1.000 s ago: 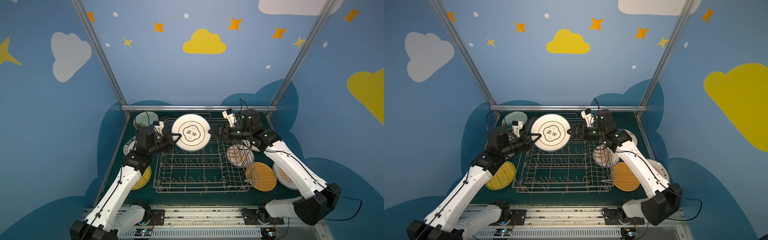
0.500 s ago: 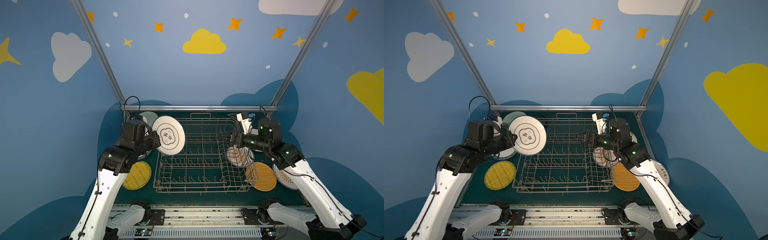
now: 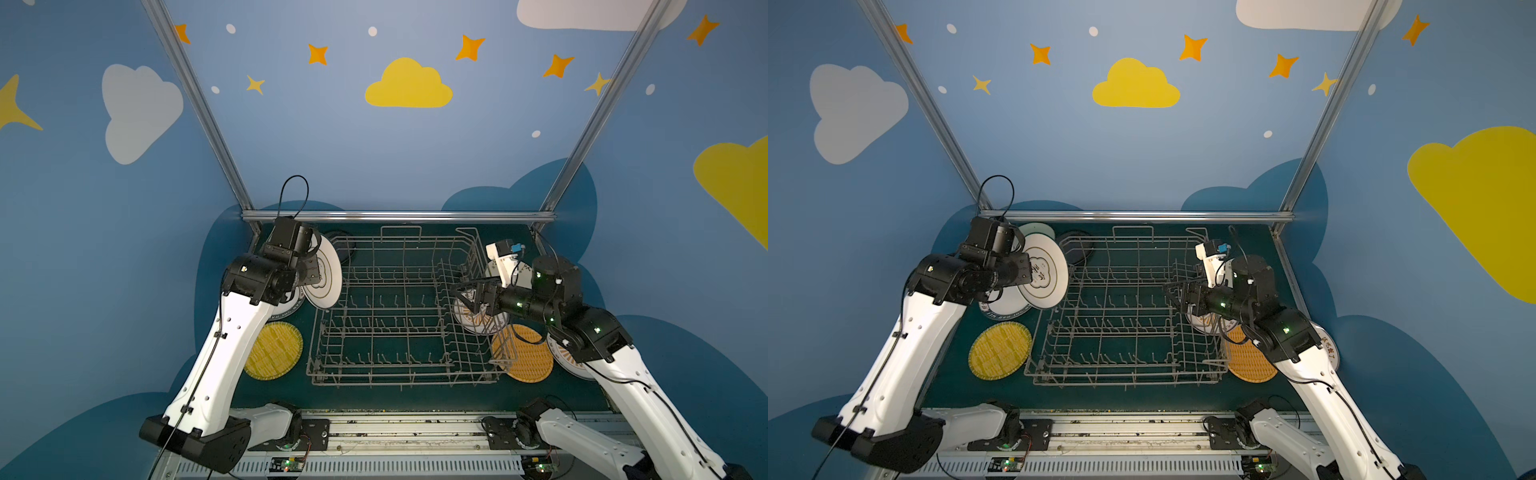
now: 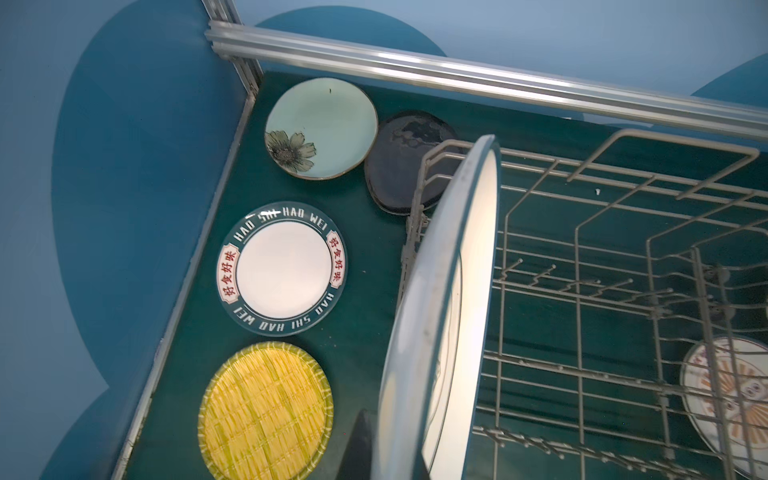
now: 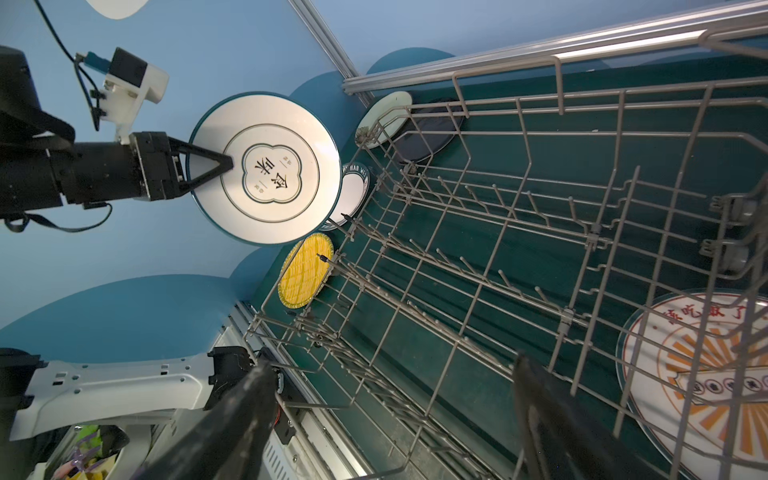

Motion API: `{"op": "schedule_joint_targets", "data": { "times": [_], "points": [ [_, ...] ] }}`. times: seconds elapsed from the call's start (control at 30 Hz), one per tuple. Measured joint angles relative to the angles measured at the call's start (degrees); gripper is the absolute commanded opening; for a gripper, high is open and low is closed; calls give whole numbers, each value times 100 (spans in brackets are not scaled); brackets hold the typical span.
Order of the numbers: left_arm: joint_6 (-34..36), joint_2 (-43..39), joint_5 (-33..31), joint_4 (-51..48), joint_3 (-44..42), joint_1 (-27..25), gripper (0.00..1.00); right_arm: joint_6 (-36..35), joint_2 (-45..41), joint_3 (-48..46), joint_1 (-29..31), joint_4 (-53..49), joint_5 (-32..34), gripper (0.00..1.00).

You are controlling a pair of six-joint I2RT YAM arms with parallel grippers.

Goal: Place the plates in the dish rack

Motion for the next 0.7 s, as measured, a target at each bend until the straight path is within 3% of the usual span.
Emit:
{"op": "schedule_joint_targets", "data": {
  "times": [0.27,0.7],
  "points": [
    [487,841,-247,85,511,-107,4,-122,-184,0,0,-391,319,87],
    [664,1818,-483,269,531,-310,4,-127,-111,-2,0,-479,402,87]
  ]
}}
